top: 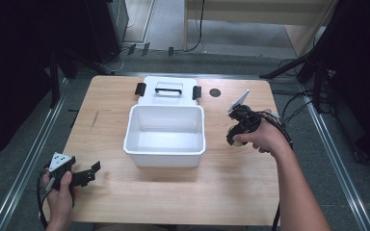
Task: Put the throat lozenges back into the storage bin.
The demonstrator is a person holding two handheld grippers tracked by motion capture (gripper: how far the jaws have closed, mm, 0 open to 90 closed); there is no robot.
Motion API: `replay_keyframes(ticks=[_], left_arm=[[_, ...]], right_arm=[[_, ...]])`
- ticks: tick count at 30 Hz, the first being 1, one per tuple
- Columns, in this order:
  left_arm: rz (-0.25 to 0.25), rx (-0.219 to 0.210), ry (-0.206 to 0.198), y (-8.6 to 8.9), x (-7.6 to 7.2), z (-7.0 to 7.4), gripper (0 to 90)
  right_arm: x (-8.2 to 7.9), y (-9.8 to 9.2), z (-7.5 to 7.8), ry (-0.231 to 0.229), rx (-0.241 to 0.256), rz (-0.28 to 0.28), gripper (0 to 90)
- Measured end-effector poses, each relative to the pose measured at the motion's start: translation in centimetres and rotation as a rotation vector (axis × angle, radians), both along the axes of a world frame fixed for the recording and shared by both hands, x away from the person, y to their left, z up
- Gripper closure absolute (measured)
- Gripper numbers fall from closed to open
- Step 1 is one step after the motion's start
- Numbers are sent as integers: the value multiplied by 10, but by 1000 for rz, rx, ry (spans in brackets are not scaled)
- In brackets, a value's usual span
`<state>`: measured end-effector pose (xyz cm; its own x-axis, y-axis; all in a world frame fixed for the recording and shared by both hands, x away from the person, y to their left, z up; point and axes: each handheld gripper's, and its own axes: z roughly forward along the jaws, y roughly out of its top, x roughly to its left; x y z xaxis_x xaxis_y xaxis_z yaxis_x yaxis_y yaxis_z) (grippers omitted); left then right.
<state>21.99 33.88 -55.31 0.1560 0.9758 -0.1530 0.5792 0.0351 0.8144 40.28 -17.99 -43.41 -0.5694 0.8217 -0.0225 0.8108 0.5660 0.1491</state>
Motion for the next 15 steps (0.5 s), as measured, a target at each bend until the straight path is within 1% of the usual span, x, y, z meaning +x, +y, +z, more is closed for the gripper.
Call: replay_keyframes(ticks=[2, 5, 6, 7, 10, 12, 15], left_arm=[[0, 0, 0, 0, 0, 0, 0], [0, 1, 1, 0, 0, 0, 0], [-1, 1, 1, 0, 0, 0, 0], [-1, 1, 1, 0, 0, 0, 0], [-1, 0, 0, 0, 0, 0, 0], [-1, -1, 0, 0, 0, 0, 0], [-1, 0, 0, 0, 0, 0, 0]], right_arm=[[0, 2, 4, -2, 2, 15, 203], [-1, 5, 11, -1, 15, 22, 203], [-1, 7, 15, 0, 18, 27, 203], [-1, 7, 15, 0, 18, 27, 203], [-3, 11, 23, 4, 22, 43, 203], [-3, 12, 25, 6, 21, 48, 203], [-4, 15, 30, 0, 14, 68, 203]])
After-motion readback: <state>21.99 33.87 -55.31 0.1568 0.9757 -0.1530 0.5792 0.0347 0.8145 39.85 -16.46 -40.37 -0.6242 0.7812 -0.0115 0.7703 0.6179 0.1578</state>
